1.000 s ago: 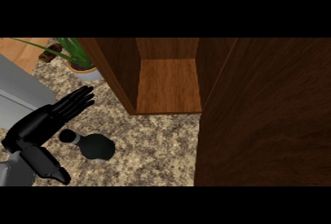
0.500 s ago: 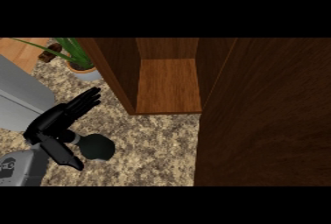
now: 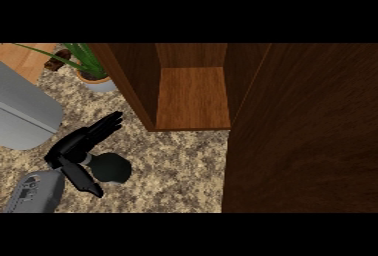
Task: Pick up the wine, place it into the cabinet and close the cabinet
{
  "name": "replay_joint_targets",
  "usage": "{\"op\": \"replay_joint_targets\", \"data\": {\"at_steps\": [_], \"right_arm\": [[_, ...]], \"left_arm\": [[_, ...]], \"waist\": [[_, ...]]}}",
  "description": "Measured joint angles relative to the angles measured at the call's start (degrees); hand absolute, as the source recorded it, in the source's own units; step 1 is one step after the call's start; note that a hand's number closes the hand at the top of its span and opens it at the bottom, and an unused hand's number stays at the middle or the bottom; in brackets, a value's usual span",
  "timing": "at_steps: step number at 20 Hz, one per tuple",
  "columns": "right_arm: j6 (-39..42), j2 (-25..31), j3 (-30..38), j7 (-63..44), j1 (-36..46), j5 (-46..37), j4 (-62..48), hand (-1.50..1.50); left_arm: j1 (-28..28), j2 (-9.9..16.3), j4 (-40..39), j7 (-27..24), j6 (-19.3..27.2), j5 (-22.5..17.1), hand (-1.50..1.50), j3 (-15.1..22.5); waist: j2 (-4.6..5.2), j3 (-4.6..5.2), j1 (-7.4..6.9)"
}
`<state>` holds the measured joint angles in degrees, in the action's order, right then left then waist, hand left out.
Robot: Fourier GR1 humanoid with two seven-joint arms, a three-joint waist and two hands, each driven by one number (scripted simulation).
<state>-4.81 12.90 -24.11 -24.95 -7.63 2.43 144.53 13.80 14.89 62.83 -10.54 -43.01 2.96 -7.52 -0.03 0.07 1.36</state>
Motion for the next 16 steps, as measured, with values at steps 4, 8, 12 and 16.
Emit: {"op": "replay_joint_targets", "data": {"at_steps": [4,8,12,16], "right_arm": [[-0.26,0.04,-0.31,0.37,-0.41,-0.01,0.07,-1.50],[-0.15,0.49,0.22,0.38,-0.31,0.02,0.11,-1.50],[-0.40,0.69,0.46,-0.65,0.46,0.15,0.27,-1.50],[-1.07,0.39,0.13,-0.91,1.00,0.09,0.19,-1.50]], "left_arm": [[-0.47,0.07,-4.30,-5.43,0.68,3.29,-1.50,1.31],[0.36,0.56,-8.37,-8.74,1.41,5.52,-1.50,2.20],[-0.04,0.34,-11.82,-11.93,2.99,6.98,-1.50,2.97],[1.81,-0.34,-17.18,-13.51,4.14,6.48,-1.50,2.04]], "waist": [[-0.02,0.01,0.01],[-0.01,0.01,-0.07],[-0.04,0.02,-0.06],[0.00,0.03,0.06]]}}
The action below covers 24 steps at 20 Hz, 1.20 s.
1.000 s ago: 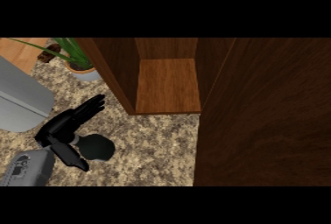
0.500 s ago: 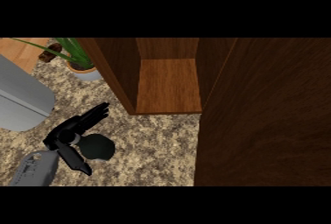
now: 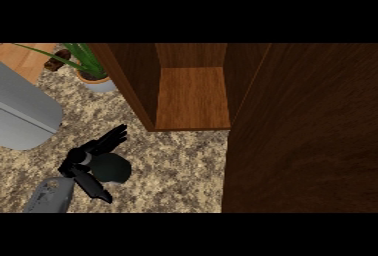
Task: Pick up the wine, place it into the cabinet and close the cabinet
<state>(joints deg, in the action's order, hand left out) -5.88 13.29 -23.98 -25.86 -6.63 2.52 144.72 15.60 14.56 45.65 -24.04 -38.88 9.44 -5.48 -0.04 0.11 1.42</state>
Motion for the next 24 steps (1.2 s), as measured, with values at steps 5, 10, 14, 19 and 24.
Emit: {"op": "replay_joint_targets", "data": {"at_steps": [5,10,14,19,24], "right_arm": [[-0.26,0.35,0.02,-0.35,0.41,0.02,0.07,-1.50],[-0.93,0.21,-0.15,-1.69,1.77,-0.03,-0.09,-1.50],[-1.00,0.13,-0.93,-1.10,1.21,-0.16,-0.23,-1.50],[-0.89,0.50,-0.29,-0.85,1.22,-0.20,-0.24,-1.50],[-0.47,0.76,0.41,-0.47,0.58,-0.01,-0.17,-1.50]], "left_arm": [[0.33,-1.35,-4.11,-0.69,0.10,-1.85,-1.50,-0.97],[3.40,-2.69,-8.87,0.93,-0.76,-4.97,-1.50,-3.07],[4.40,-3.87,-10.83,1.10,-0.93,-5.89,-1.50,-3.20],[4.52,-4.46,-11.41,0.74,-1.46,-6.40,-1.50,-2.70],[4.52,-5.00,-11.63,-0.18,-1.24,-6.57,1.50,-2.12]], "waist": [[-0.05,0.00,0.05],[-0.03,-0.01,0.04],[-0.06,-0.04,-0.19],[-0.09,-0.09,-0.35],[-0.13,-0.09,-0.37]]}}
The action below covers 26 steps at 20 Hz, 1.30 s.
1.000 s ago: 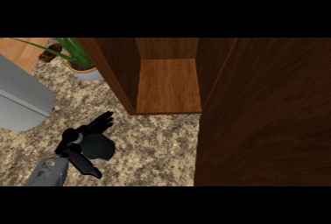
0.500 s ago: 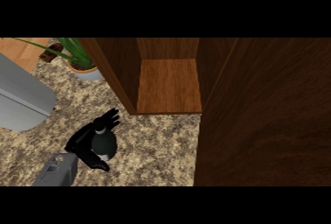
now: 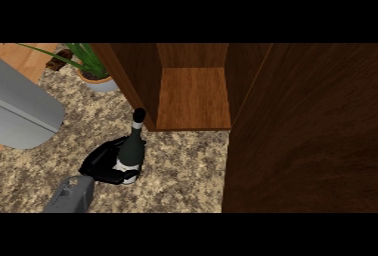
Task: Pick up the wine, place it into the cabinet and close the cabinet
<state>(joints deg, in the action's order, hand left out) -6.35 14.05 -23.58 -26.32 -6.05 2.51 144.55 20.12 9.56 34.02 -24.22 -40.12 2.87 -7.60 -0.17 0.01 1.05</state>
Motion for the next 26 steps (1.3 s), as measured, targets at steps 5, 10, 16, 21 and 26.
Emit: {"op": "replay_joint_targets", "data": {"at_steps": [5,10,16,21,26], "right_arm": [[0.19,0.27,-0.15,0.78,-0.98,-0.02,0.03,-1.50],[0.71,0.76,1.04,1.28,-1.32,0.18,0.07,-1.50],[-0.29,-0.23,0.54,1.60,-0.16,-0.01,-0.66,-1.50],[-0.31,0.02,0.97,2.35,-0.94,-0.04,-0.87,-1.50],[-0.31,0.16,0.93,1.57,-1.09,0.06,-0.64,-1.50]], "left_arm": [[-0.19,-0.66,2.12,-0.79,1.52,0.62,1.50,1.28],[-1.49,-2.09,4.35,-3.63,3.74,1.95,1.50,3.22],[-5.87,-3.87,8.71,-8.50,11.04,-2.99,1.50,-2.53],[-11.17,-6.64,14.67,-13.45,16.50,-9.55,1.50,-9.20],[-15.85,-8.67,25.87,-10.76,20.44,-15.47,1.50,-4.84]], "waist": [[-0.05,0.00,-0.11],[-0.05,0.01,-0.10],[-0.45,0.01,-1.24],[-0.67,-0.05,-1.67],[-0.56,-0.09,-1.31]]}}
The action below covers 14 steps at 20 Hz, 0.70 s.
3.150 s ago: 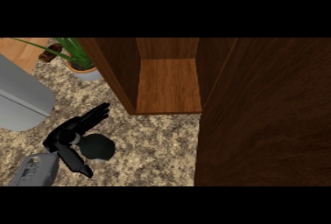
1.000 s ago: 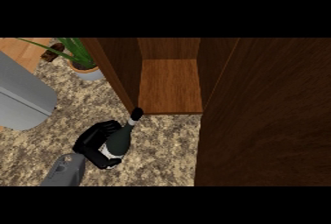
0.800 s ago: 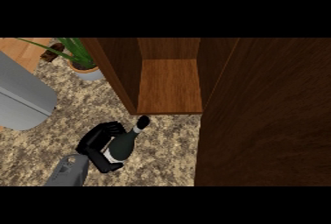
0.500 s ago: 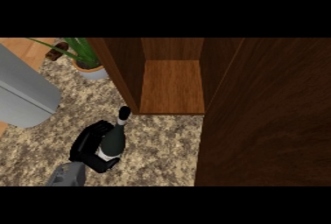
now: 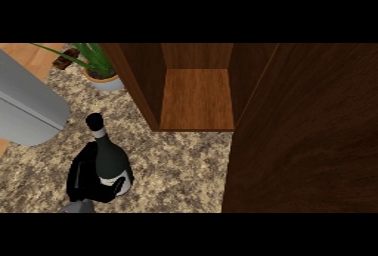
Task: Pick up the wine, place it into the cabinet and close the cabinet
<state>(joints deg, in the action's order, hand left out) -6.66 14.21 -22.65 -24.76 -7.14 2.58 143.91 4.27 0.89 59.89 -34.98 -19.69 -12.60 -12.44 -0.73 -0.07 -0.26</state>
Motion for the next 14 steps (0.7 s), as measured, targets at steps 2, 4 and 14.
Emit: {"op": "replay_joint_targets", "data": {"at_steps": [2,4,14], "right_arm": [[0.02,0.02,-0.30,0.06,0.00,-0.01,0.06,-1.50],[0.38,0.19,0.39,0.15,0.15,0.06,0.01,-1.50],[0.87,-0.02,0.12,0.51,-0.23,0.19,0.03,-1.50]], "left_arm": [[-1.36,-0.33,4.19,1.90,2.96,-2.48,1.50,3.75],[-3.20,-0.54,9.21,4.09,6.32,-4.09,1.50,8.01],[-1.24,-0.84,29.45,18.64,27.25,-5.69,1.50,23.42]], "waist": [[0.05,0.00,0.19],[0.12,0.00,0.22],[0.34,0.02,0.88]]}}
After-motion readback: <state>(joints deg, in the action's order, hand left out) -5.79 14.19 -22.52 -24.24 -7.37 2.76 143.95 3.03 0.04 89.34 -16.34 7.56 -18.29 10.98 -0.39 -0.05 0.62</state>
